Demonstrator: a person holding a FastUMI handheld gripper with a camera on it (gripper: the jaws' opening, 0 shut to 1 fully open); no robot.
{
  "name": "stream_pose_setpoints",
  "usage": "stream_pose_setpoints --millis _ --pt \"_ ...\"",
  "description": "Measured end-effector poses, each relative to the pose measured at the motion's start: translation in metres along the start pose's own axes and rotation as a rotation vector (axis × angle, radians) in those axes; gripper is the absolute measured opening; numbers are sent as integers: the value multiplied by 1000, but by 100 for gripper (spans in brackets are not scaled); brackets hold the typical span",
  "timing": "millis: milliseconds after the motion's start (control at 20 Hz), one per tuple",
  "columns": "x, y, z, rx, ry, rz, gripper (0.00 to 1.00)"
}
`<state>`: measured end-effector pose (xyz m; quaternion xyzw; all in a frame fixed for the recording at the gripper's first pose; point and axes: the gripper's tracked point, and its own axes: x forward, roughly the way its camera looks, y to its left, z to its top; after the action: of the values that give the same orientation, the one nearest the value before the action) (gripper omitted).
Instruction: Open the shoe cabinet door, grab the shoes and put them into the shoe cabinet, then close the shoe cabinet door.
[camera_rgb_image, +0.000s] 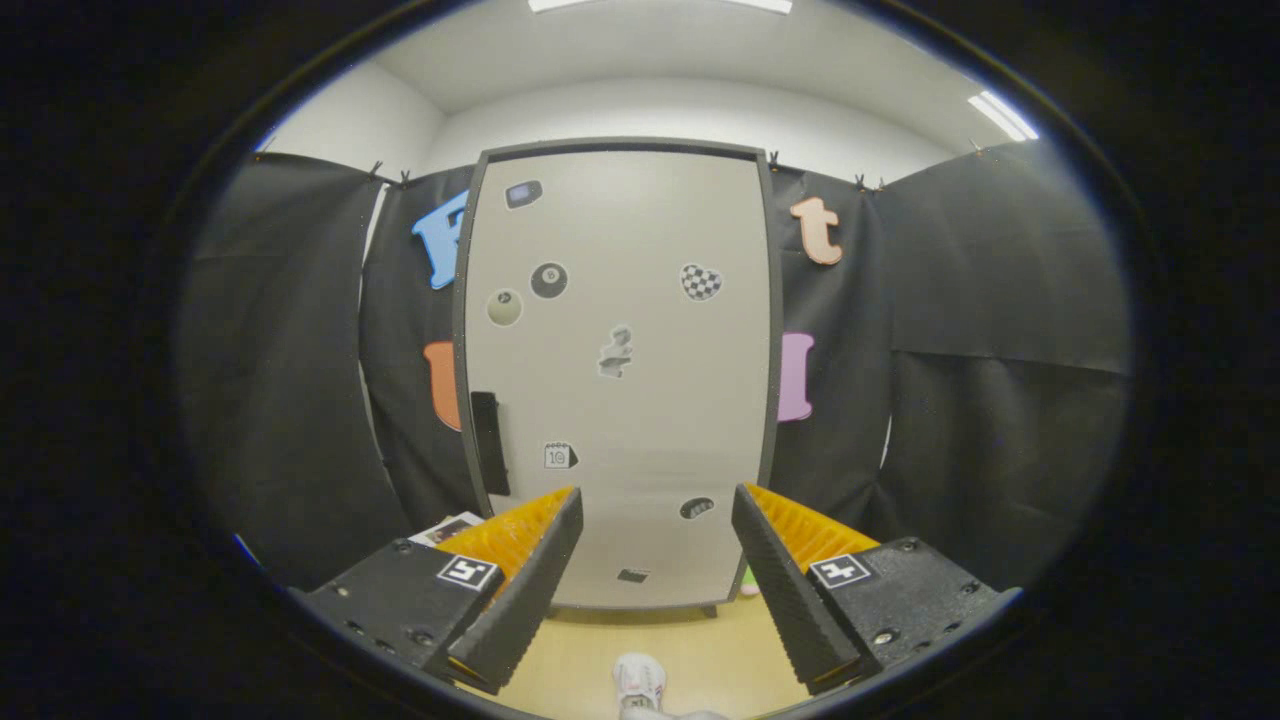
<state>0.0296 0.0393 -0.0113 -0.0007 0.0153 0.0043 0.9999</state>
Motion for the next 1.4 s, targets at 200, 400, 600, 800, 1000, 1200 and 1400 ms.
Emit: stream_pose_setpoints --millis 200,400,600,800,1000,1200,1400 --pt "26 37 -5 -11 1 35 98" --pt "65 86 -8 10 4 87 98" --pt "102 131 -14 6 9 118 98" --pt "146 156 -23 11 42 120 98" --pt "177 163 -30 37 75 109 95" --pt "190 170 -31 38 90 118 82" --pt "199 177 -40 43 117 128 62"
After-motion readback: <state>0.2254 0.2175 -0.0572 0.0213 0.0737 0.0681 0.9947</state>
